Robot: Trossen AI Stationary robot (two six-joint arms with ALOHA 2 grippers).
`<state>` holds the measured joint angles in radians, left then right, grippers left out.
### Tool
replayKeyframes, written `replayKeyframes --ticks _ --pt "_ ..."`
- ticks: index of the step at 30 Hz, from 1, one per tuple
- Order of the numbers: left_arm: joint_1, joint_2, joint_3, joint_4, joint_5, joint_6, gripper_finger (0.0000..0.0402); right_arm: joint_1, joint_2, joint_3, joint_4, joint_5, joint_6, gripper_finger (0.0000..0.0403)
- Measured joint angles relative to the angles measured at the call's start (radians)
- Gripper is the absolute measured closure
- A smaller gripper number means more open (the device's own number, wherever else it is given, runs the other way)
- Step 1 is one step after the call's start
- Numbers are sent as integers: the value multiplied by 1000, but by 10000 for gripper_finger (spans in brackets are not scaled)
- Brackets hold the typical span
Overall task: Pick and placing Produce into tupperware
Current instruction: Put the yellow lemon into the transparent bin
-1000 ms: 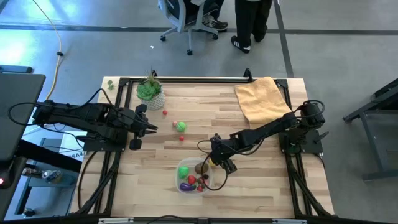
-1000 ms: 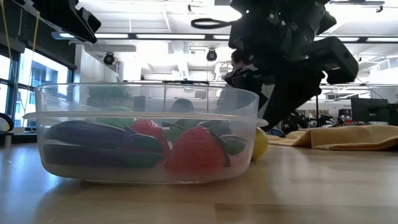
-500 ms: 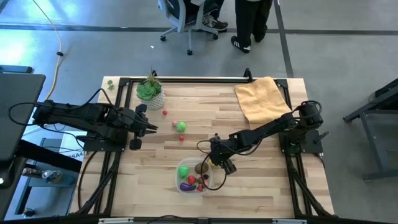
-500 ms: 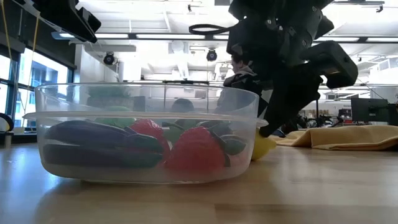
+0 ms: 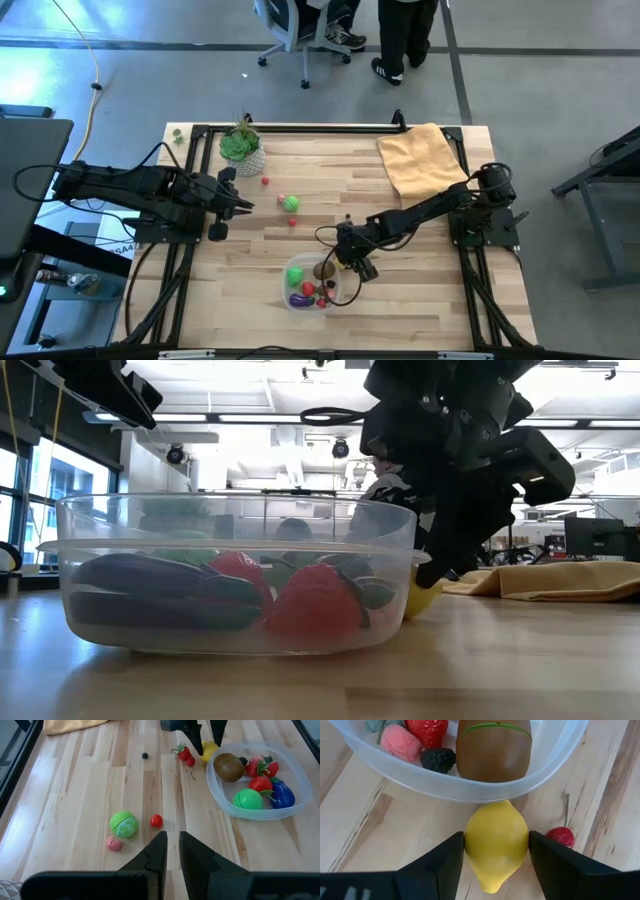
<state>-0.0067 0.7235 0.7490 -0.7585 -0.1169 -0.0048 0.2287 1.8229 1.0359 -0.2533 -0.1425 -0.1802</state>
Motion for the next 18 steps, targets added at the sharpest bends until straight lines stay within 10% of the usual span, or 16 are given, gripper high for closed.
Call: replayKeyframes --ticks 18 --pt "0 0 0 0 0 0 362 0 12 -1 -10 0 53 196"
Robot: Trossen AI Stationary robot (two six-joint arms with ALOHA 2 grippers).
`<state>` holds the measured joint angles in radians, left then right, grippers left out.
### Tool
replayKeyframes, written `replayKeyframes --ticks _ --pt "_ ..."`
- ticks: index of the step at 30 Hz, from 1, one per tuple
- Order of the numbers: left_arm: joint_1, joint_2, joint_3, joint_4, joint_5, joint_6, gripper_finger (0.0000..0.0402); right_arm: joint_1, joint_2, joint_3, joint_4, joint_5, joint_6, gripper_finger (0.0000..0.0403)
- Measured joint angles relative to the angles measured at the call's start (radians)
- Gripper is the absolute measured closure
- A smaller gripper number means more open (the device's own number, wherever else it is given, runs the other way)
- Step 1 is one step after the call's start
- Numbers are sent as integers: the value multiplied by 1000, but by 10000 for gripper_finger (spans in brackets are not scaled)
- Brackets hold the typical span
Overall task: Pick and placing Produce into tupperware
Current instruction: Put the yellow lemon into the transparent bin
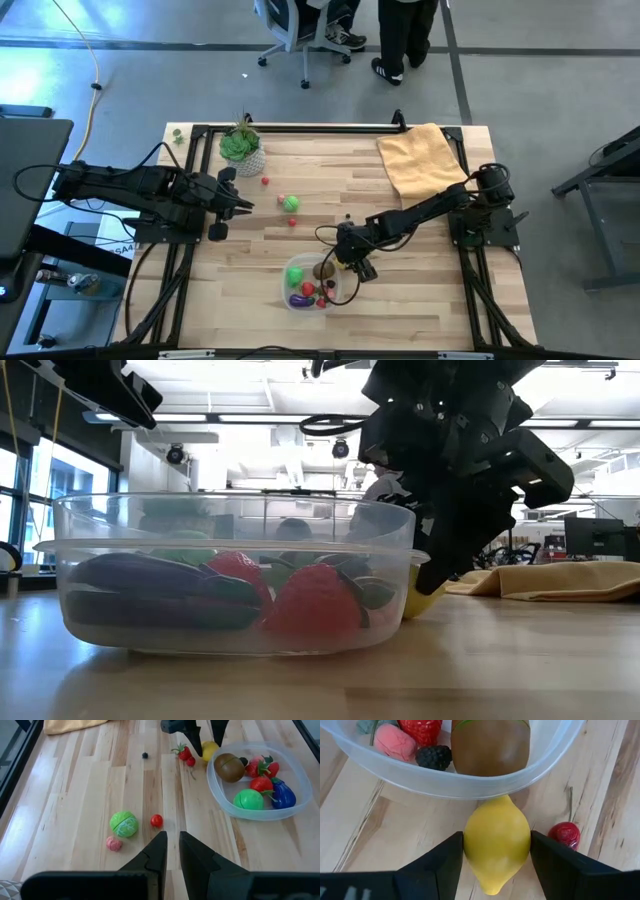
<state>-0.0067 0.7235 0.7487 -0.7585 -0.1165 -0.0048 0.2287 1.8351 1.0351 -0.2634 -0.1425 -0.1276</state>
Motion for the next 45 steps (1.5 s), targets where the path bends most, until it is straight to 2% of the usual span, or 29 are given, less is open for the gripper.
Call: replayKeyframes --ticks 18,40,45 --pt "0 0 0 0 0 0 362 -15 26 -2 26 -44 22 196" --pt "0 0 0 0 0 0 362 -15 25 -2 28 -36 -2 212" --pt "0 0 0 0 0 0 362 -15 -2 -3 -28 -21 -1 212"
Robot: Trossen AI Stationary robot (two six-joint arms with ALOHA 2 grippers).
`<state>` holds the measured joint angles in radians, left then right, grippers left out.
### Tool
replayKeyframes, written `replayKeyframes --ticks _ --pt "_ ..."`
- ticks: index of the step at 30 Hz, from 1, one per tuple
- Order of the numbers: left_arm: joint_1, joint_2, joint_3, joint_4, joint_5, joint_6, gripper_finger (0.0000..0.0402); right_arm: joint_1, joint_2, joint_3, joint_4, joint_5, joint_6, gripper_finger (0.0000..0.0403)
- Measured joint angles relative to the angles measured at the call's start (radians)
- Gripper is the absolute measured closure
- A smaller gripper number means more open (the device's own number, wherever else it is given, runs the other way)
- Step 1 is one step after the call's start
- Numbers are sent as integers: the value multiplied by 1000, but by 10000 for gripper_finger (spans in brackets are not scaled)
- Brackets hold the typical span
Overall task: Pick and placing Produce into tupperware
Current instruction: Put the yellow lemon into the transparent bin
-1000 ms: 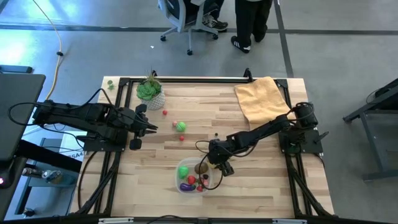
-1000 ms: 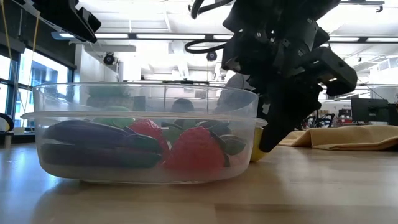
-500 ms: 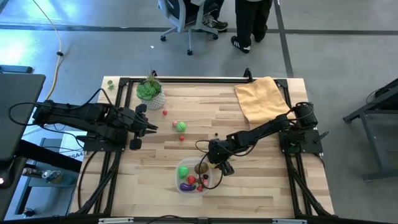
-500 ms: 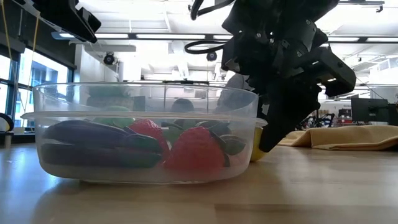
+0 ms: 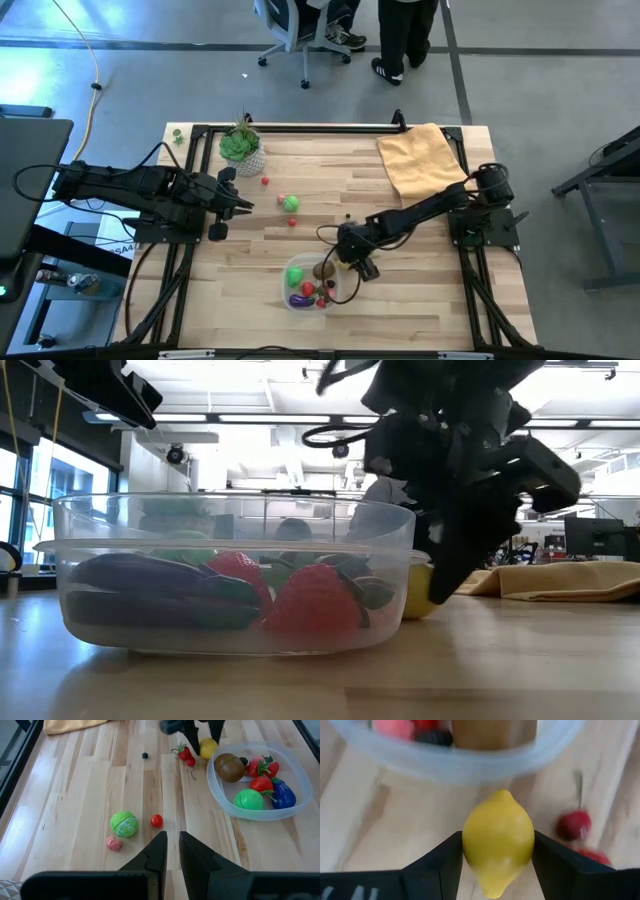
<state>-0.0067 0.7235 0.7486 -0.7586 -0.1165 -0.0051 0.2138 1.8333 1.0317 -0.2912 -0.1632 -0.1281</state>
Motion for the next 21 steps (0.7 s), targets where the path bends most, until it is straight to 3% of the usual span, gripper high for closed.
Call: replayKeyframes --ticks 8,15,21 --pt "0 0 0 0 0 0 362 0 -101 -1 -131 51 34 212" --pt "0 0 0 0 0 0 362 5 -192 1 -84 48 144 212" --pt "0 0 0 0 0 0 362 40 -192 115 -108 100 147 212"
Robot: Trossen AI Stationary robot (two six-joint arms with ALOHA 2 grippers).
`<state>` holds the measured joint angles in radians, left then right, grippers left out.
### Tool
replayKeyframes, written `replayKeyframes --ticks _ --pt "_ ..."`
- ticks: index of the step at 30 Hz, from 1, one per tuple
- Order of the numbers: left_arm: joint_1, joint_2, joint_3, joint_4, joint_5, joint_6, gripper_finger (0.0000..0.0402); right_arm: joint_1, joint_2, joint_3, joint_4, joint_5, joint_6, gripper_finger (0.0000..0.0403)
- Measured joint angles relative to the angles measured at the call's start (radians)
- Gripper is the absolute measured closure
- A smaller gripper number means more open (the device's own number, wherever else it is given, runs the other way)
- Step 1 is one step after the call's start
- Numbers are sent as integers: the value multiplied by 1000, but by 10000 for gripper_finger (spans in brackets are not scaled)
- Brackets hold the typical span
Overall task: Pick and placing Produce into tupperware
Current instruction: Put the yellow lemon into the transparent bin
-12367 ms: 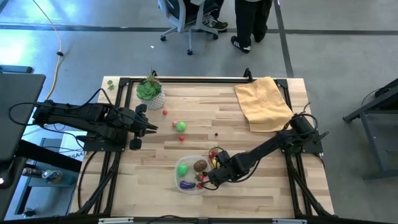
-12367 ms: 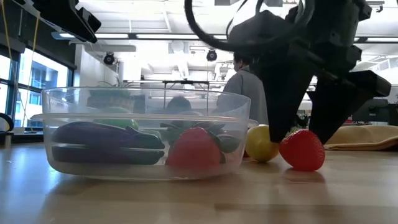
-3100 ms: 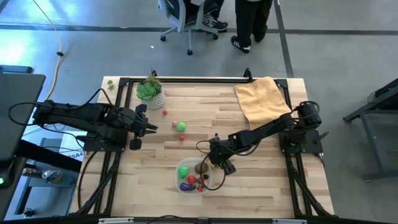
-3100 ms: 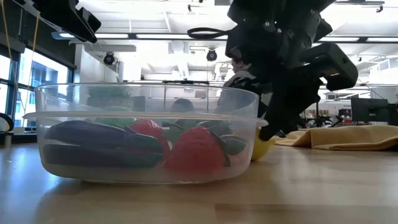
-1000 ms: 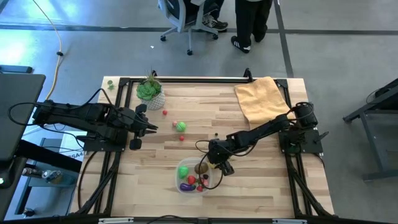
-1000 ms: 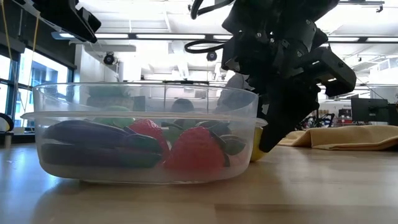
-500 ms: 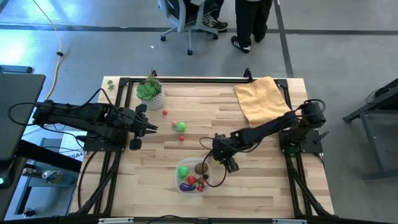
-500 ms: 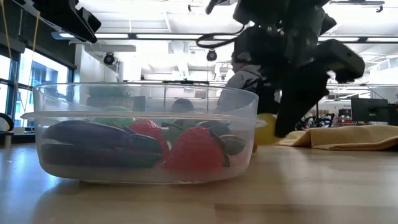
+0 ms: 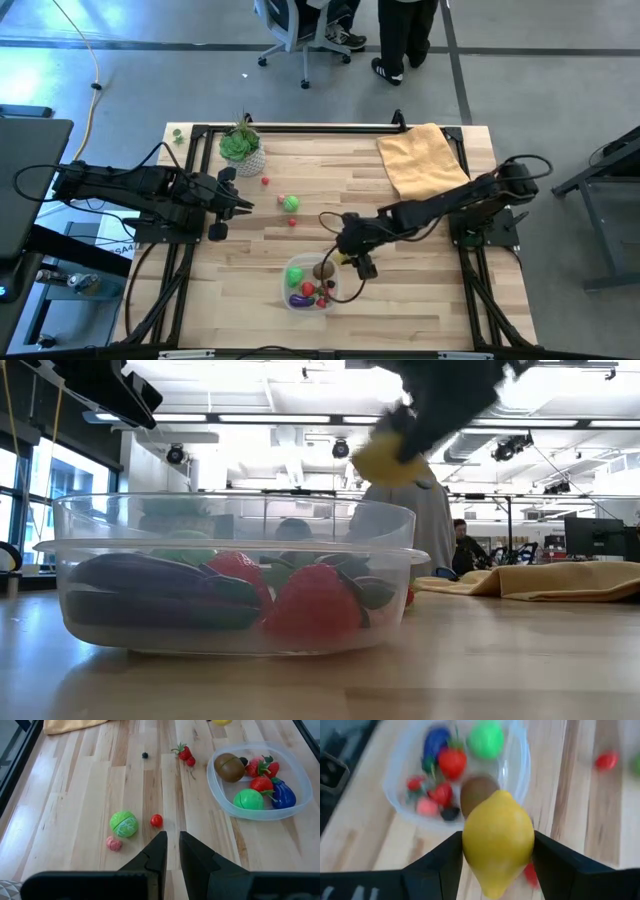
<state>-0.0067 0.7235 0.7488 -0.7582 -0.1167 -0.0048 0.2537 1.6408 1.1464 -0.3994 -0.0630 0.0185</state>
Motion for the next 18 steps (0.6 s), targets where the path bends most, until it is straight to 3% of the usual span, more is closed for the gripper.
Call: replayKeyframes --ticks 6,18 --pt "0 0 0 0 0 0 362 15 79 142 -30 33 -25 212" --pt "0 0 0 0 0 0 362 30 440 545 -250 -21 -94 213"
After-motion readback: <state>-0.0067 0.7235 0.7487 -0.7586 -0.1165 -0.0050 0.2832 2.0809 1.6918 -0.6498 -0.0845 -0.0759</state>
